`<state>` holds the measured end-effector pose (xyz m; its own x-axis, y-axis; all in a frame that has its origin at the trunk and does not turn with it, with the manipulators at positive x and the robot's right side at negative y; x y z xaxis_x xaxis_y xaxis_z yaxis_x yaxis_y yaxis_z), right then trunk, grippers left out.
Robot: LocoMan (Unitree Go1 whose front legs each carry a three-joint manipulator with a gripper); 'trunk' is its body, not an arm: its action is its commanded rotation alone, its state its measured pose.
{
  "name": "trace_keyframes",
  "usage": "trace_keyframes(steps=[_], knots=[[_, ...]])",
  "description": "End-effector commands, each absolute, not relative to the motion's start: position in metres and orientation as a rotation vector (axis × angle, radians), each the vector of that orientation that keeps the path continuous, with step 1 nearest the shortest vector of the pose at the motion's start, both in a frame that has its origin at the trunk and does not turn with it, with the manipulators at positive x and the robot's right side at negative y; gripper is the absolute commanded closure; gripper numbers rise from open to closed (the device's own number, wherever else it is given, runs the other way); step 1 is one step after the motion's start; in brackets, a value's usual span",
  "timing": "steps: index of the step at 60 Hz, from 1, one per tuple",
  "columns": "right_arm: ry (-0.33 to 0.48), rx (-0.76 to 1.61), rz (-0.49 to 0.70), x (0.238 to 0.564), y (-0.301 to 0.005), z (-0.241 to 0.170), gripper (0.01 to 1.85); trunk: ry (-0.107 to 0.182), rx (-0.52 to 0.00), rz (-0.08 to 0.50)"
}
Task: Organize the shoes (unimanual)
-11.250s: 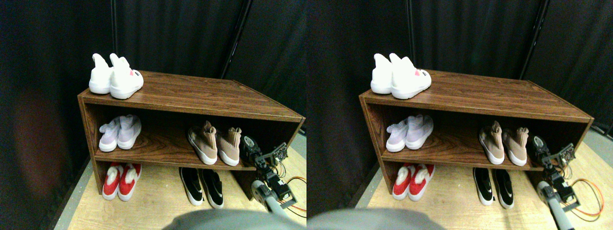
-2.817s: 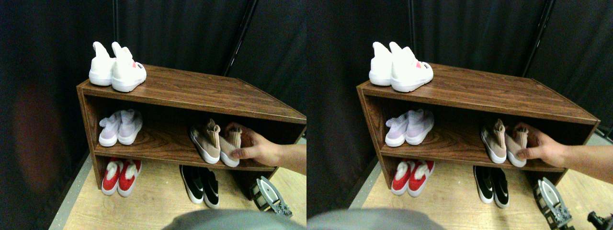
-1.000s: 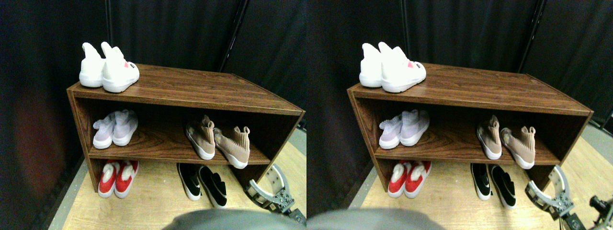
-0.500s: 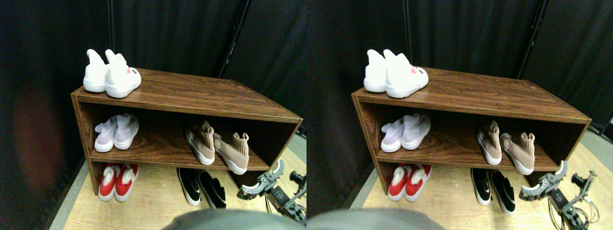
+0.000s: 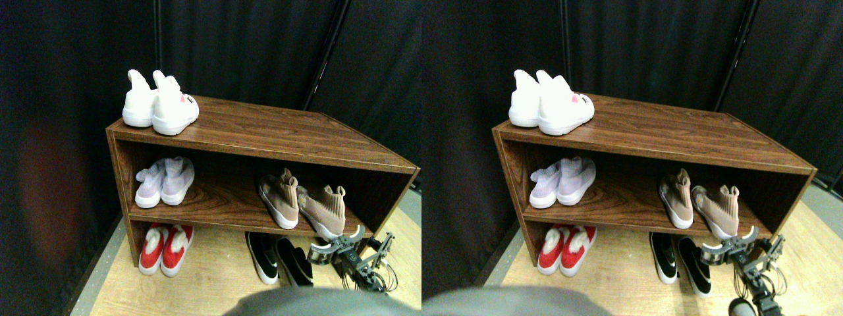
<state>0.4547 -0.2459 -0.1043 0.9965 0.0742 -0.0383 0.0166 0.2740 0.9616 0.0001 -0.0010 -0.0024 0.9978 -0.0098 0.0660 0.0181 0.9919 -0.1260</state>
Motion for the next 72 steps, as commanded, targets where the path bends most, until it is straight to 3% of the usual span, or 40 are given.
trace_keyframes(steps=[1,44,72], knots=[[0.062,1.312,0.059,0.460,-0.245,-0.103,0.28,-0.064,-0.131,-0.002],[0.086,1.360,0.053,0.480,-0.241,-0.114,0.34,-0.055,-0.140,0.014],[0.049,1.352,0.081,0.460,-0.243,-0.102,0.36,-0.054,-0.131,0.000]])
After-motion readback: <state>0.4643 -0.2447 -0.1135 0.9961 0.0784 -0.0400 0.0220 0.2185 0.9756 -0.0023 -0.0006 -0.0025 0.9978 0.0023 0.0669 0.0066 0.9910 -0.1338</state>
